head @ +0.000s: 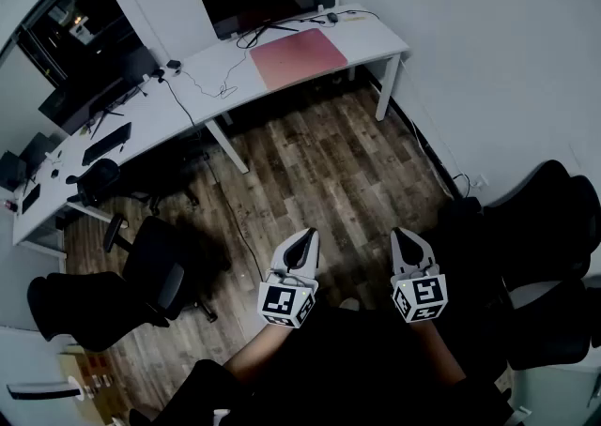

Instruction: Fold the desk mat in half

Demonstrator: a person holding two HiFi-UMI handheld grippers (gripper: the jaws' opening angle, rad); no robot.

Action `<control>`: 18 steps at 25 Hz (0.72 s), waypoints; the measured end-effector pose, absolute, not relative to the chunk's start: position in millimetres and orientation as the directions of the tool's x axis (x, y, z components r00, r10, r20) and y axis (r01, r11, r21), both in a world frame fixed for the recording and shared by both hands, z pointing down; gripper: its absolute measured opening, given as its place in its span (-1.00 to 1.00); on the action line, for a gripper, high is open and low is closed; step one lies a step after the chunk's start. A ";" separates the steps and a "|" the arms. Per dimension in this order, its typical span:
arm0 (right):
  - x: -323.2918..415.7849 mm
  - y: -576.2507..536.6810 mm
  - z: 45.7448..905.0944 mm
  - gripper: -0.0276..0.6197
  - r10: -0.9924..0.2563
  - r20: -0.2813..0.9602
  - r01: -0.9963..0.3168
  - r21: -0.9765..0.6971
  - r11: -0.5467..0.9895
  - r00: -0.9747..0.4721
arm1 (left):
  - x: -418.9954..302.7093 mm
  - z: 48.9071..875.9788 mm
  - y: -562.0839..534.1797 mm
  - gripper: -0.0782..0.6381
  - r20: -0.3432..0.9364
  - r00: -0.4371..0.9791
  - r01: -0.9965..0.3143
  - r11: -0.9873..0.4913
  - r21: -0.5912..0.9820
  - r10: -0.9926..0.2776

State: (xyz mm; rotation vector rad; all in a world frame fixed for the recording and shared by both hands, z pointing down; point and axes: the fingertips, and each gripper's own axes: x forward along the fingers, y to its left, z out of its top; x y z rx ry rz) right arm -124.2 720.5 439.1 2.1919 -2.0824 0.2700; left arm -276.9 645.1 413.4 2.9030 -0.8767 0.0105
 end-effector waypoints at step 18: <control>-116.3 734.5 468.2 -0.92 -0.973 0.232 -0.993 -0.108 -0.042 0.016 | -289.5 431.2 633.5 -0.72 0.089 0.775 -0.632 -0.765 0.124 -0.626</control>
